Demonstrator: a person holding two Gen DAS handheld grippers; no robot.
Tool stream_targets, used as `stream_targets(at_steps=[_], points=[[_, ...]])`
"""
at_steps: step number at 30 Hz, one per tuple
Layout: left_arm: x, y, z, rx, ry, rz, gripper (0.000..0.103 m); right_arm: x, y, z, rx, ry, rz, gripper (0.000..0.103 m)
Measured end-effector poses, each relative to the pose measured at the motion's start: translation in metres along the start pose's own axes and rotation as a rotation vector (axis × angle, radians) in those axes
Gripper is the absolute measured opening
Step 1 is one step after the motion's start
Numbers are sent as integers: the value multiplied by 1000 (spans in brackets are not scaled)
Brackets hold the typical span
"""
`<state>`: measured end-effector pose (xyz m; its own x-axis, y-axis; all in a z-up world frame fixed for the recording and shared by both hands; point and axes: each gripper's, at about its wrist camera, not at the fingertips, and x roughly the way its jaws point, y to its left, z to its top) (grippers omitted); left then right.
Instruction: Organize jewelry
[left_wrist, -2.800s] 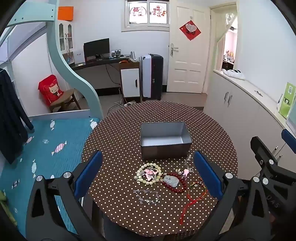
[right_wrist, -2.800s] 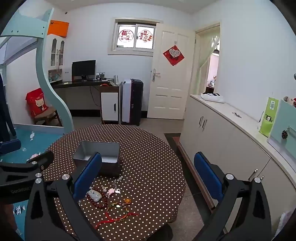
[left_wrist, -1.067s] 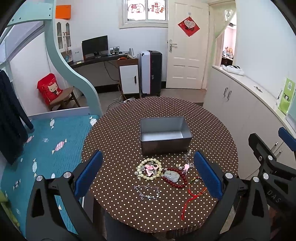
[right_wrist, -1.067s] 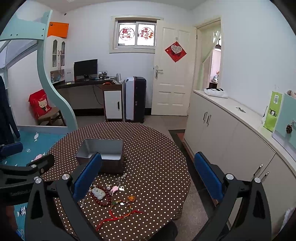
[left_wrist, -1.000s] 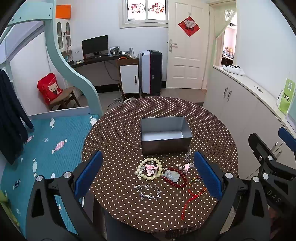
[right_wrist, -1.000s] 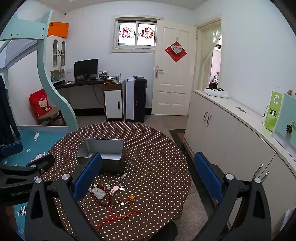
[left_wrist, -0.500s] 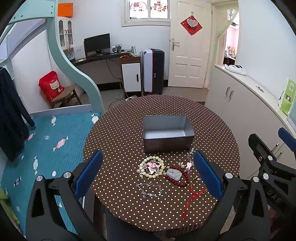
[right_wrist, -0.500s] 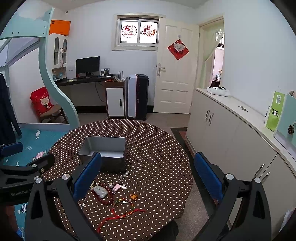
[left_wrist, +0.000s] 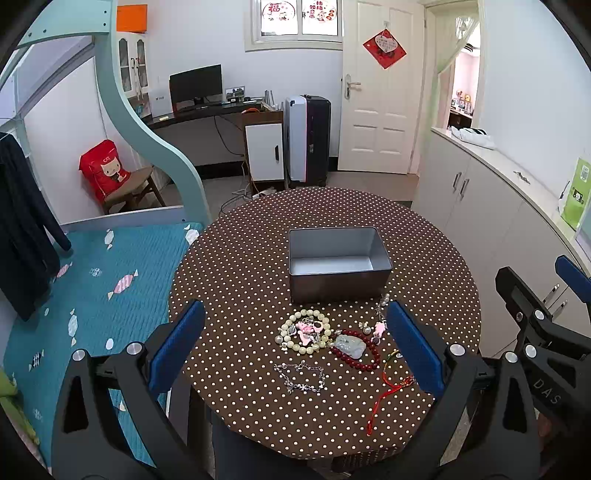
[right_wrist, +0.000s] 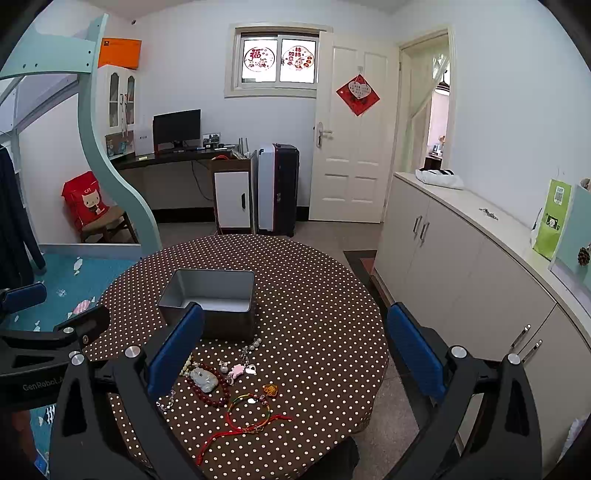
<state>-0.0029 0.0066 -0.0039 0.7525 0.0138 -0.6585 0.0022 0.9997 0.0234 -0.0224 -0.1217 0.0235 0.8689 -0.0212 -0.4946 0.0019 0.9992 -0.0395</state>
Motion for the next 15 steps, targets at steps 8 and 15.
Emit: stream_targets(at_steps=[8,15], points=[[7,1,0,-5,19,-11,98,5,0,-2,3,17,1,96],[18,1,0,-3,41,-14,98,15,-2,-2,6,39,3,96]])
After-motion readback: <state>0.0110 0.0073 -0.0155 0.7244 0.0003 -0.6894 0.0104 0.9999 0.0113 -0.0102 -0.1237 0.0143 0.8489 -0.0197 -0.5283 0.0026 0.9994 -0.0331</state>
